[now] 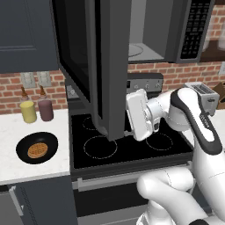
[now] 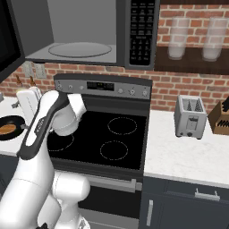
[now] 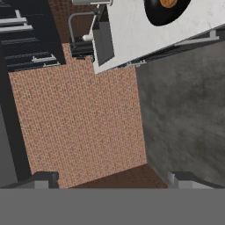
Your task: Open the microwave, place the bowl with waffle inside the microwave, then close the microwave door and turn it on.
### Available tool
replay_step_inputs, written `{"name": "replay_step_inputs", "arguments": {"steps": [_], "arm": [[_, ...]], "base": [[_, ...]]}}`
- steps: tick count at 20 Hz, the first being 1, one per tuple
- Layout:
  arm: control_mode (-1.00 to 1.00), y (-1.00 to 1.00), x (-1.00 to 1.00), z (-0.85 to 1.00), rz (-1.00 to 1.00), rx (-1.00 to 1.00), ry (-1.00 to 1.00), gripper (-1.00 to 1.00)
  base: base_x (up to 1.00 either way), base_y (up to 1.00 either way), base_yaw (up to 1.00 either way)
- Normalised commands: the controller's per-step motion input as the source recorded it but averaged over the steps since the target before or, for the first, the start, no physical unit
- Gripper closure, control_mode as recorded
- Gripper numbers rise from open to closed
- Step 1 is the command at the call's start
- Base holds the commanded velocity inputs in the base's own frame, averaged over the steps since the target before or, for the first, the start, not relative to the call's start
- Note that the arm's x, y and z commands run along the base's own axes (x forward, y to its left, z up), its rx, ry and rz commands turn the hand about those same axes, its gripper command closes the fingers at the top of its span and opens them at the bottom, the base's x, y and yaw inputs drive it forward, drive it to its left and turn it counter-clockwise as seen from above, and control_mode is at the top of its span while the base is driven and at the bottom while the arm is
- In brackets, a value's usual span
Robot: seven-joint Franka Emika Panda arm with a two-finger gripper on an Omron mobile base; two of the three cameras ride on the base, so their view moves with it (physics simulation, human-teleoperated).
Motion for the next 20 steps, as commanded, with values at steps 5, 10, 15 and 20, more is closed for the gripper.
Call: {"name": "replay_step_inputs", "arguments": {"steps": [5, 10, 15, 20], "arm": [[-1.00, 0.53, 0.33, -0.24, 0.00, 0.00, 0.00, -1.00], [-1.00, 0.55, 0.33, -0.21, 0.00, 0.00, 0.02, -1.00], [-1.00, 0.35, 0.29, -0.20, 0.00, 0.00, 0.06, -1.00], [-1.00, 0.31, 0.25, -0.25, 0.00, -0.03, 0.05, -1.00]], "base": [[0.00, 0.00, 0.00], [0.00, 0.00, 0.00], [0.00, 0.00, 0.00], [0.00, 0.00, 0.00]]}}
